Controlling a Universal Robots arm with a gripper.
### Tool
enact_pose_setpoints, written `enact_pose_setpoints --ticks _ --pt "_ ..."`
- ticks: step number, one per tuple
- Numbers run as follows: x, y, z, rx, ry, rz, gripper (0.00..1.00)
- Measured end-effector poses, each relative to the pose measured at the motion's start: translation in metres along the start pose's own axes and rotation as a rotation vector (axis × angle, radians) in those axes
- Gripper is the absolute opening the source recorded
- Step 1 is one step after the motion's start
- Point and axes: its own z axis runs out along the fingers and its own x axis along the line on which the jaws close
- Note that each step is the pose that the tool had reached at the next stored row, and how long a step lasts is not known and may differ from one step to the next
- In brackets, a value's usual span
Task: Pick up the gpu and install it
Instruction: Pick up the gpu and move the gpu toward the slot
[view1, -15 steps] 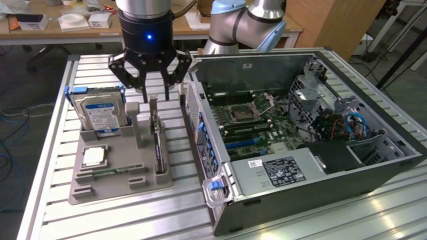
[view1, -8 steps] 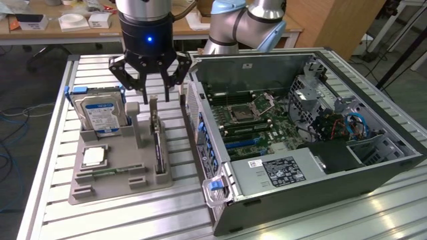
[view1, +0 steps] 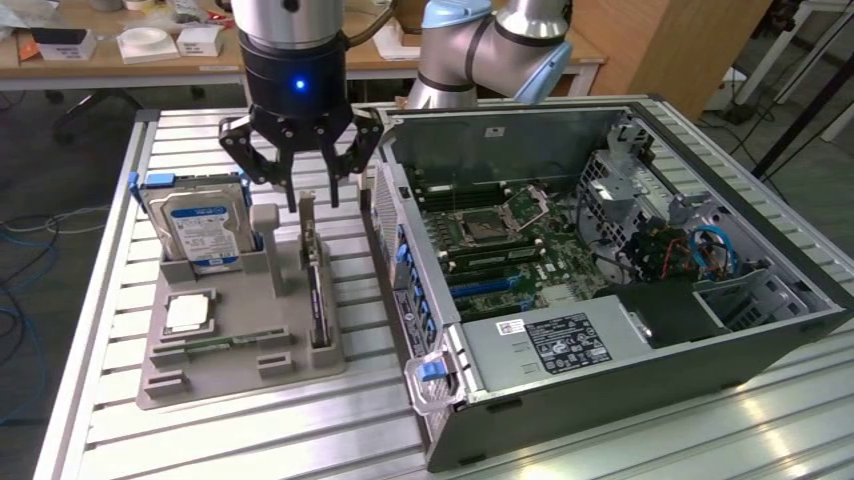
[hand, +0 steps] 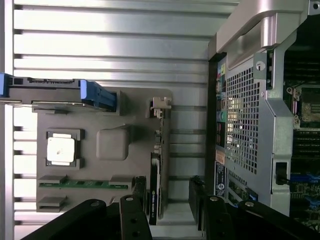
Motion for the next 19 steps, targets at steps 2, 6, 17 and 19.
enact_pose_setpoints --ticks 2,6,17,19 --pt "0.0001 -0.0001 0.0012 0.0 0.0 0.0 0.47" --pt "0.0001 -0.0001 0.0027 0.0001 0.0001 0.0 0.47" --pt "0.0001 -0.0002 0.004 0.0 0.0001 0.0 0.47" --pt "0.0001 -0.0002 0.004 0.0 0.0 0.0 0.47"
